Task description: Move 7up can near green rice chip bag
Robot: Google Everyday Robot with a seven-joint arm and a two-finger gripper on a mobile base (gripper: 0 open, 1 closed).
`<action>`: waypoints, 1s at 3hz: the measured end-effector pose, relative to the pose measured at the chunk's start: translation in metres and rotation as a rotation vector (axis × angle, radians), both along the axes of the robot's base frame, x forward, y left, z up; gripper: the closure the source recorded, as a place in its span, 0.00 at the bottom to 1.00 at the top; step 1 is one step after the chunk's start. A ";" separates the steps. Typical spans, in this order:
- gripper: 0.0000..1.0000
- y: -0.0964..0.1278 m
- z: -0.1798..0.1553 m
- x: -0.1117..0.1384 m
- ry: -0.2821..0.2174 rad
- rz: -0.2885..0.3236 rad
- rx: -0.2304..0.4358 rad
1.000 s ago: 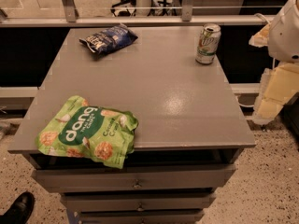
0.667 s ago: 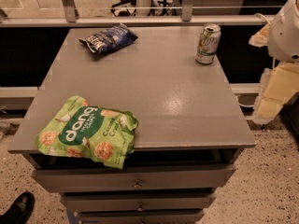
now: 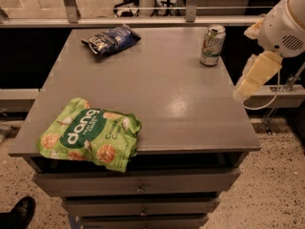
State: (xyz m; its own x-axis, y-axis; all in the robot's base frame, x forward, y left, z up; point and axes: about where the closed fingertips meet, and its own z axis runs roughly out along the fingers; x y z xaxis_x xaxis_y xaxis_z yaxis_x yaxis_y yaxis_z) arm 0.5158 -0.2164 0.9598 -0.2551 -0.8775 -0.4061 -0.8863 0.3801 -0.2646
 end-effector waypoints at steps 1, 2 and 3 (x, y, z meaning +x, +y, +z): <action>0.00 -0.011 -0.009 0.054 -0.047 -0.077 0.111; 0.00 -0.016 -0.022 0.119 -0.081 -0.167 0.309; 0.00 -0.003 -0.032 0.166 -0.121 -0.204 0.484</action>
Offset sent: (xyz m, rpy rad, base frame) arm 0.1714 -0.0268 -0.0262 0.4746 -0.1120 -0.2439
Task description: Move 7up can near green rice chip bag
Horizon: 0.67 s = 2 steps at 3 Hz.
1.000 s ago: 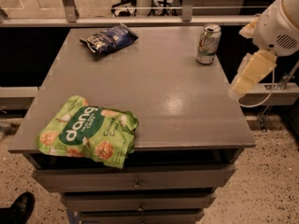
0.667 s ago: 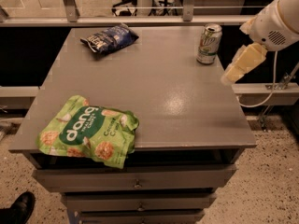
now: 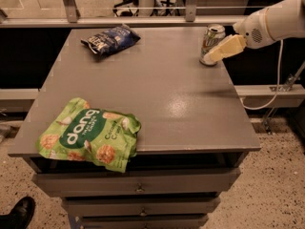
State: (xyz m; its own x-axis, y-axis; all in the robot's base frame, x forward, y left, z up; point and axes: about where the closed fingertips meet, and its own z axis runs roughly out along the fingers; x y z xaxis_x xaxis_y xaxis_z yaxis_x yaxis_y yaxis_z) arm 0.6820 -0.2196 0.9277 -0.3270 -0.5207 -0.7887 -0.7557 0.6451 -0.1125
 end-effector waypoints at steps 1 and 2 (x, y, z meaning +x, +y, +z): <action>0.00 0.013 -0.007 0.038 -0.074 -0.025 0.087; 0.00 0.012 -0.017 0.059 -0.102 -0.049 0.097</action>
Offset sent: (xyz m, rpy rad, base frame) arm 0.0817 0.0048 -0.0238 0.1060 -0.1438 -0.0871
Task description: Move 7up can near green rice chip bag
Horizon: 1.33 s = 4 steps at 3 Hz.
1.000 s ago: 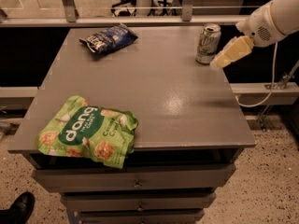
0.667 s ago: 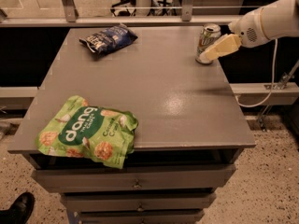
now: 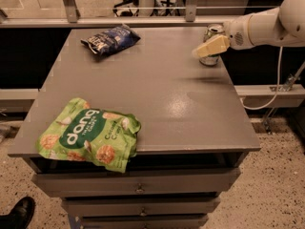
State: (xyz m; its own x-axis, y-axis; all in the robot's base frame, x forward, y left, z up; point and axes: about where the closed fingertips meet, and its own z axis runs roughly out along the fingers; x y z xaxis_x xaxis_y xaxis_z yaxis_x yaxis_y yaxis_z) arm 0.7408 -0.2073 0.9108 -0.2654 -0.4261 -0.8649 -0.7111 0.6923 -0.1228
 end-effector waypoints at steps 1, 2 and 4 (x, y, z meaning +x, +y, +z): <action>0.16 -0.004 -0.013 0.012 0.013 -0.033 0.025; 0.47 -0.013 -0.018 0.012 0.019 -0.055 0.073; 0.94 -0.029 0.011 -0.004 -0.008 -0.062 0.121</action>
Offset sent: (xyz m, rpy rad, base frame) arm 0.0136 -0.0275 -0.0198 0.0950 0.0212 -0.0859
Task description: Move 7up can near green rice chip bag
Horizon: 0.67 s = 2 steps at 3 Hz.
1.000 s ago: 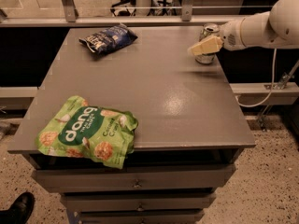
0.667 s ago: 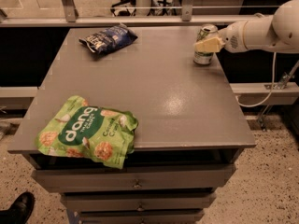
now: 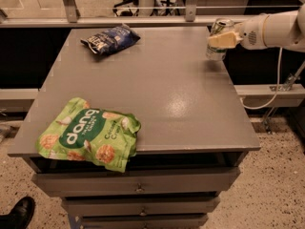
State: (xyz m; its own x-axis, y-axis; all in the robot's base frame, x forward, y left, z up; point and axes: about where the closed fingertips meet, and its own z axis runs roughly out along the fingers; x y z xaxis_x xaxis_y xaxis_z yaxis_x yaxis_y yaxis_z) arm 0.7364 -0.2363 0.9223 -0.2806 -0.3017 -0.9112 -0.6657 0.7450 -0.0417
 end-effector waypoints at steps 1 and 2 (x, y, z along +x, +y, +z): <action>1.00 0.002 0.000 0.000 0.001 0.004 0.000; 1.00 0.024 -0.007 -0.029 0.005 0.060 0.048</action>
Offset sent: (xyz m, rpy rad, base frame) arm -0.0508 0.0332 -0.0145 0.0940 0.0031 0.0744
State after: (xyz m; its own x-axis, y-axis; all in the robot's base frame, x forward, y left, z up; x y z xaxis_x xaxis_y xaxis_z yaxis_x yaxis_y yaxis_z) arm 0.7071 -0.2122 0.9148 -0.2682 -0.2743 -0.9235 -0.7095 0.7047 -0.0033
